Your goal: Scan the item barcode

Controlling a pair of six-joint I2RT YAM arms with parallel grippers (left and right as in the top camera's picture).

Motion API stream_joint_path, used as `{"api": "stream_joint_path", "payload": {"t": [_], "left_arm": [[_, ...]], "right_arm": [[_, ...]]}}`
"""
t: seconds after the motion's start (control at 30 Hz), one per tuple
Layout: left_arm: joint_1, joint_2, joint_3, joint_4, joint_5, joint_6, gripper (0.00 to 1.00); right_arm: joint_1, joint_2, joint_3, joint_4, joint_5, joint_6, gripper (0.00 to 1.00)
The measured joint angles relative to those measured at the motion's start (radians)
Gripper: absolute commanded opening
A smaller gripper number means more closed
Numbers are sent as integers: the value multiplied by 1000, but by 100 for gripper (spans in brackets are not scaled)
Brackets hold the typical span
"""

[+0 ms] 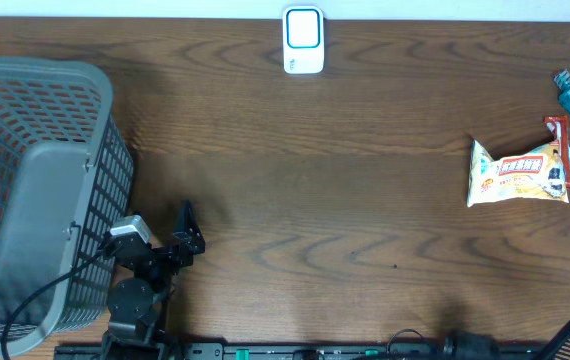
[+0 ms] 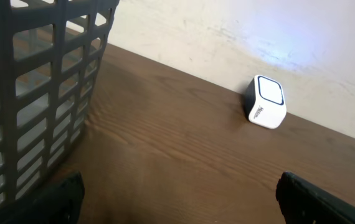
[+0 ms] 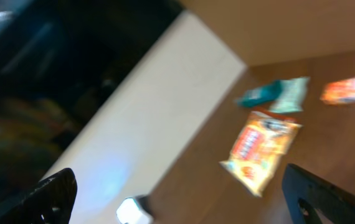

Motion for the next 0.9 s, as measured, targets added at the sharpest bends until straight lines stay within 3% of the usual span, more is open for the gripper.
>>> {"api": "stream_joint_path", "payload": {"t": [0.13, 0.27, 0.63, 0.8, 0.9], "left_arm": [[0, 0, 0, 0, 0, 0, 98], [0, 0, 0, 0, 0, 0, 98], [0, 0, 0, 0, 0, 0, 98], [0, 0, 0, 0, 0, 0, 98], [0, 0, 0, 0, 0, 0, 98]], "right_arm": [[0, 0, -22, -37, 121, 15, 99], [1, -1, -157, 100, 175, 25, 99], [77, 6, -824, 892, 130, 70, 99], [93, 6, -1046, 1110, 113, 79, 99], [93, 6, -1114, 1142, 111, 79, 99]]}}
